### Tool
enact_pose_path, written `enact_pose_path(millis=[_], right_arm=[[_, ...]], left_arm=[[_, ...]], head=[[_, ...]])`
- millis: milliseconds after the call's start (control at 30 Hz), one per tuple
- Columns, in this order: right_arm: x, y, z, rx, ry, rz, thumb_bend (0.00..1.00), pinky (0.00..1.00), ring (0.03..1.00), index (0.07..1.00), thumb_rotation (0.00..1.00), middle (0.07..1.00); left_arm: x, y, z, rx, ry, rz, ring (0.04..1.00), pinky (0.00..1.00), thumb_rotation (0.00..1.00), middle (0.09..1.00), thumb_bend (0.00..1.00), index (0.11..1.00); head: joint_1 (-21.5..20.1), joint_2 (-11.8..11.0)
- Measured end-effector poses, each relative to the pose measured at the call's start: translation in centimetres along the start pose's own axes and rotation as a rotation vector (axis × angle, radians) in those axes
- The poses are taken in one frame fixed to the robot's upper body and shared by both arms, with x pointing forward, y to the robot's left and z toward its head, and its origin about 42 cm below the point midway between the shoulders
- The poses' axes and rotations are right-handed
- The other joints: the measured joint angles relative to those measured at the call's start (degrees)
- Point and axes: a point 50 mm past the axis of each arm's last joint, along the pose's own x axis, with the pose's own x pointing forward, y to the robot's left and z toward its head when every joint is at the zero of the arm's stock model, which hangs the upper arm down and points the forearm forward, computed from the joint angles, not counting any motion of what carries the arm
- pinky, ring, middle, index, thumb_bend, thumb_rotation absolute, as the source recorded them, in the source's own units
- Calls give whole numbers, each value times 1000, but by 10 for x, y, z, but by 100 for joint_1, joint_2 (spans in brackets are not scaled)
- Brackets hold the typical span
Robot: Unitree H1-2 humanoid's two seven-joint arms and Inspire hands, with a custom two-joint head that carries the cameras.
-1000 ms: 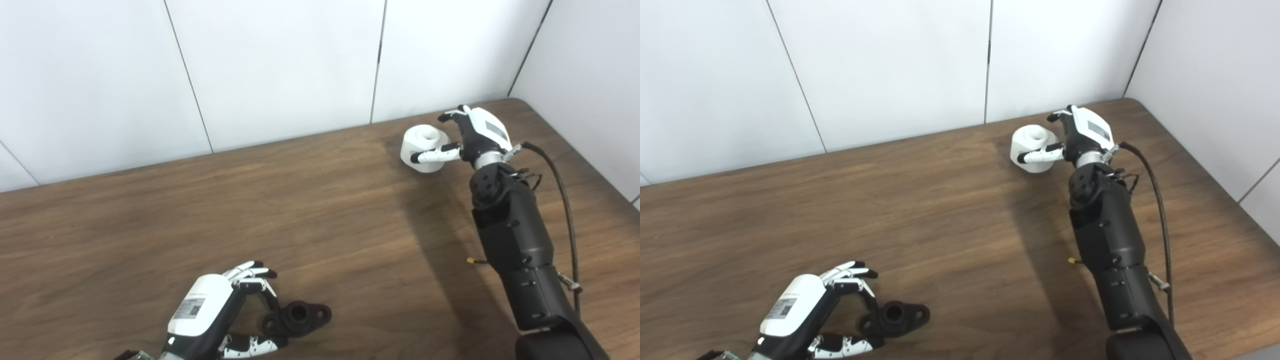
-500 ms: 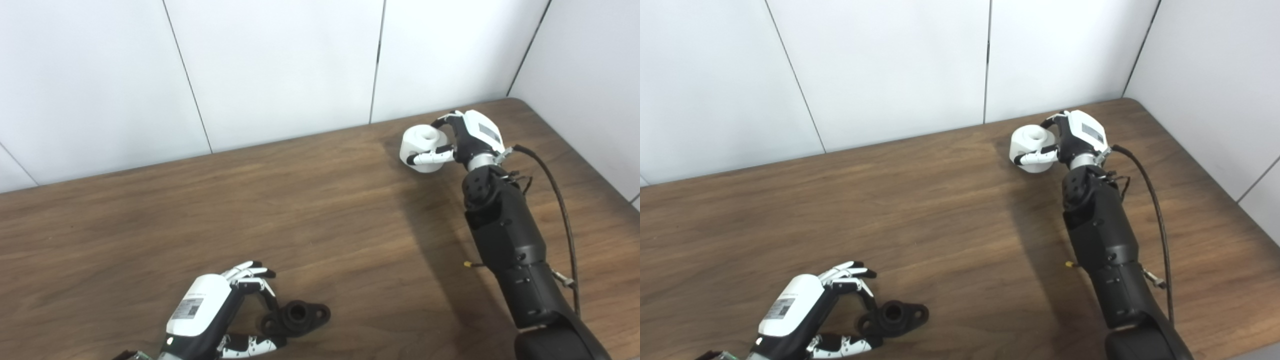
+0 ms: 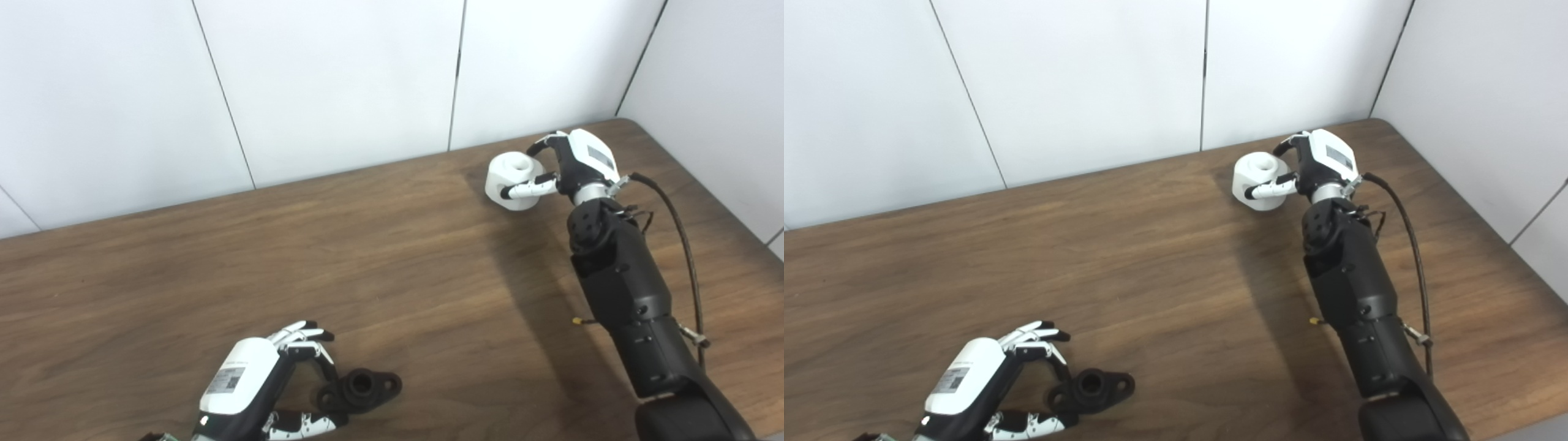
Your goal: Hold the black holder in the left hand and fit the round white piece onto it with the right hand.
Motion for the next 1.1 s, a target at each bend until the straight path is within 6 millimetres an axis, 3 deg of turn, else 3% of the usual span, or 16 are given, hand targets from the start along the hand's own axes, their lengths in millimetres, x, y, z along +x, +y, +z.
enact_pose_path(millis=[1100], right_arm=[[-1,-2,-6,-37,-12,2,813,827,916,647,312,850]], left_arm=[[-1,1,0,1,2,-1,882,783,53,797,515,488]], head=[[18,53]])
